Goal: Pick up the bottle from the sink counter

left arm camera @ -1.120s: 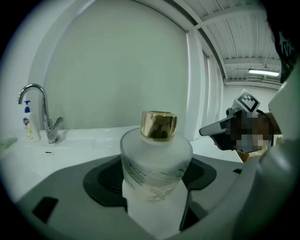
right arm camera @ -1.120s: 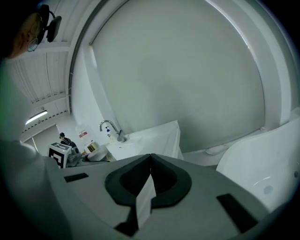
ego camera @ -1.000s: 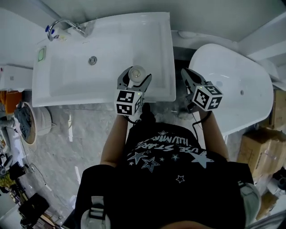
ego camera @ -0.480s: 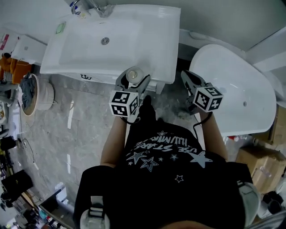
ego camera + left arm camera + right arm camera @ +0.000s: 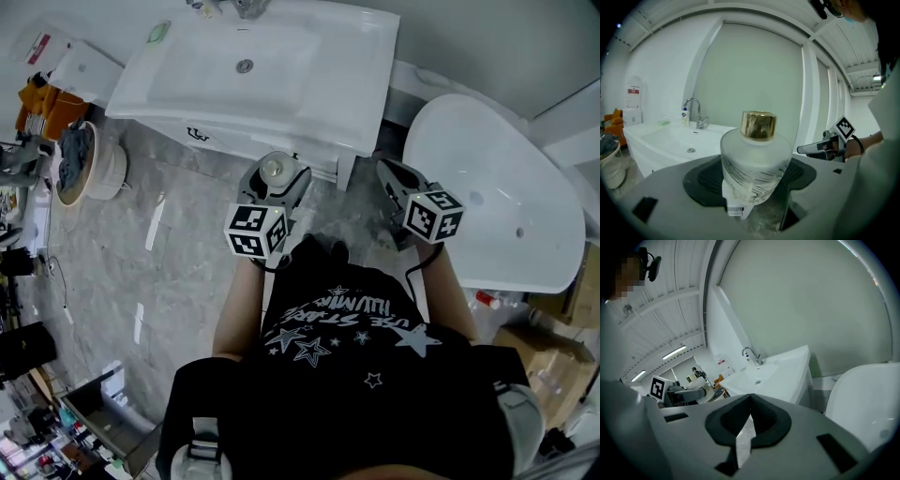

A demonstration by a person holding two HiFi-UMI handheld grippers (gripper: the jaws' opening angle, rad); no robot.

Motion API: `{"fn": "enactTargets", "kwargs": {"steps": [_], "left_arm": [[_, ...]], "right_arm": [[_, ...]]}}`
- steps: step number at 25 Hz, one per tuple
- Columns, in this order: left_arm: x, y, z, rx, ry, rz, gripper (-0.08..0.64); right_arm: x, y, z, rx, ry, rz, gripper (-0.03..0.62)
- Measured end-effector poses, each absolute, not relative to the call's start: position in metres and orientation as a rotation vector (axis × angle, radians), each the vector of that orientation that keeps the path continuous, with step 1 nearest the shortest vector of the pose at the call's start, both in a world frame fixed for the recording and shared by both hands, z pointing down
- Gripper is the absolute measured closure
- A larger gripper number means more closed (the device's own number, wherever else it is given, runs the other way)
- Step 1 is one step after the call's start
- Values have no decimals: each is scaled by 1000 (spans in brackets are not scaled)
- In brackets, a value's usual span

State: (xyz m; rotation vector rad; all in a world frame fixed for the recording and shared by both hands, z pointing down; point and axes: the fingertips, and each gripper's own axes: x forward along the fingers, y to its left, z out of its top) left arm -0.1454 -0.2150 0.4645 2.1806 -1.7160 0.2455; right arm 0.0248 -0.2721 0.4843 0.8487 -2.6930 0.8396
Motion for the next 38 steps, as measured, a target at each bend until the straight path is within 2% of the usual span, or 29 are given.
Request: {"fn": "enactTargets", "kwargs": {"steps": [15,25,38], "left_arm": [[-173,-120,474,2064,-1796,213,210],[-184,-32,482,2062,-1825,210,210],[-136,85,474,2082,-1847,191,210]], "right_arm": [[-17,-210,487,696,-2673,780,586],[-41,-130,490,635,-2705,739,586],[8,-12,484,628,-2731,709,586]]}}
